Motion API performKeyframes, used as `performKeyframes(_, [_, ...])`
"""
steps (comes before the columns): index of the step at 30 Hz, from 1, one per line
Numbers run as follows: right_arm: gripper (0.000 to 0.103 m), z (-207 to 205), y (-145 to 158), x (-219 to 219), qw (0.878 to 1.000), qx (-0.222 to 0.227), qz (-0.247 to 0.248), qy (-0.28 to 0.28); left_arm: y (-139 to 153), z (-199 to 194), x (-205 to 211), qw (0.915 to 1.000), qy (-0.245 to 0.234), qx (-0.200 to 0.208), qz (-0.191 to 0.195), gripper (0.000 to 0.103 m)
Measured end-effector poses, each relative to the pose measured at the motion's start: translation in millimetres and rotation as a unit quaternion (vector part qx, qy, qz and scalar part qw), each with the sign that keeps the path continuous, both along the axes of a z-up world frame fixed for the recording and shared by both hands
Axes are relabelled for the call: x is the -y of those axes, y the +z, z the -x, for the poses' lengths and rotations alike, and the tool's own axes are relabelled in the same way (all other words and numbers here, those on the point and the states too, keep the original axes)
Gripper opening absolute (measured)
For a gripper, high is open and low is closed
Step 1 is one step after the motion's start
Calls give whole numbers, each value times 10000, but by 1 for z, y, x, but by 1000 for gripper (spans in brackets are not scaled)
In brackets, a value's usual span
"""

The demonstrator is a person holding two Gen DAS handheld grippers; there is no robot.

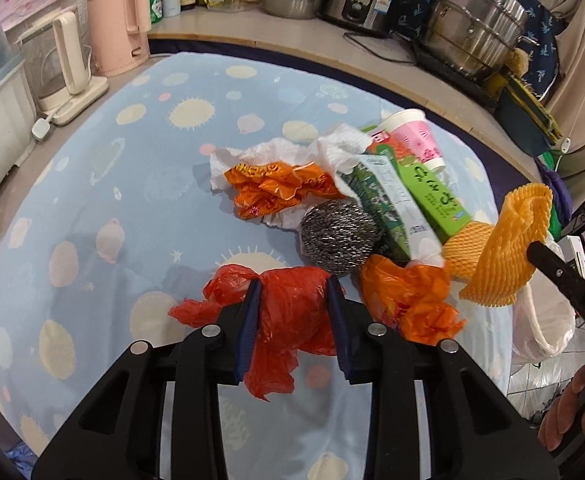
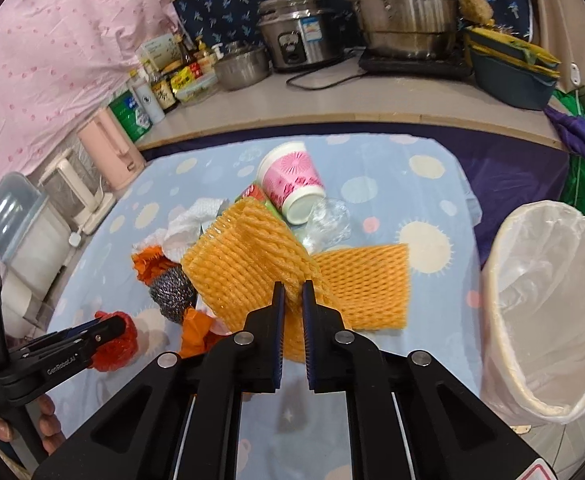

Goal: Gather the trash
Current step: 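Grasp the red plastic bag with the left tool while the right tool grasps the orange foam net, then carry both items over the bin and open both tools to drop them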

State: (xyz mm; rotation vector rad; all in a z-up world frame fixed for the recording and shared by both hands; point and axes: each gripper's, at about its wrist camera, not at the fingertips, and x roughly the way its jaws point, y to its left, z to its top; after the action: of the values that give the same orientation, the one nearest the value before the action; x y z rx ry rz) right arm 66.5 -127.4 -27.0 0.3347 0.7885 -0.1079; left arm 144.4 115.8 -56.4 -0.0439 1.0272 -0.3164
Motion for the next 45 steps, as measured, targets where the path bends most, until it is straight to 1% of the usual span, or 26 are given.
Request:
performKeyframes(5, [8, 25, 30, 16, 9990, 320, 111, -302, 25, 20, -1, 9996, -131, 173, 162, 31])
performKeyframes(9, [8, 46, 47, 39, 9963, 471, 191, -693, 46, 34, 5, 9986, -285, 375, 221, 31])
performKeyframes(13, [8, 68, 54, 71, 9912, 569, 231, -1172, 65, 46, 24, 9964, -561, 569, 290, 31])
performKeyframes(17, [8, 90, 54, 103, 9838, 588, 329, -1663, 79, 58, 54, 9925, -936, 718, 308, 31])
performKeyframes(22, [8, 112, 44, 142, 9740, 537, 344, -2173, 90, 70, 93, 9865, -1376, 808, 365, 31])
performKeyframes(27, [8, 125, 27, 170, 9673, 420, 339, -2478, 97, 80, 134, 9790, -1797, 869, 416, 31])
performKeyframes(33, [8, 135, 0, 203, 9601, 236, 226, -2777, 99, 86, 192, 9665, -2336, 953, 464, 31])
performKeyframes(36, [8, 136, -10, 216, 9577, 204, 166, -2865, 96, 87, 226, 9596, -2592, 964, 525, 31])
performKeyframes(38, [8, 134, -16, 224, 9579, 182, 122, -2862, 93, 89, 245, 9533, -2778, 1038, 570, 31])
performKeyframes(41, [9, 131, -22, 230, 9580, 136, 95, -2862, 84, 89, 279, 9458, -3015, 1075, 551, 31])
performKeyframes(45, [10, 131, -27, 233, 9572, 155, 22, -2891, 64, 85, 311, 9418, -3190, 960, 444, 31])
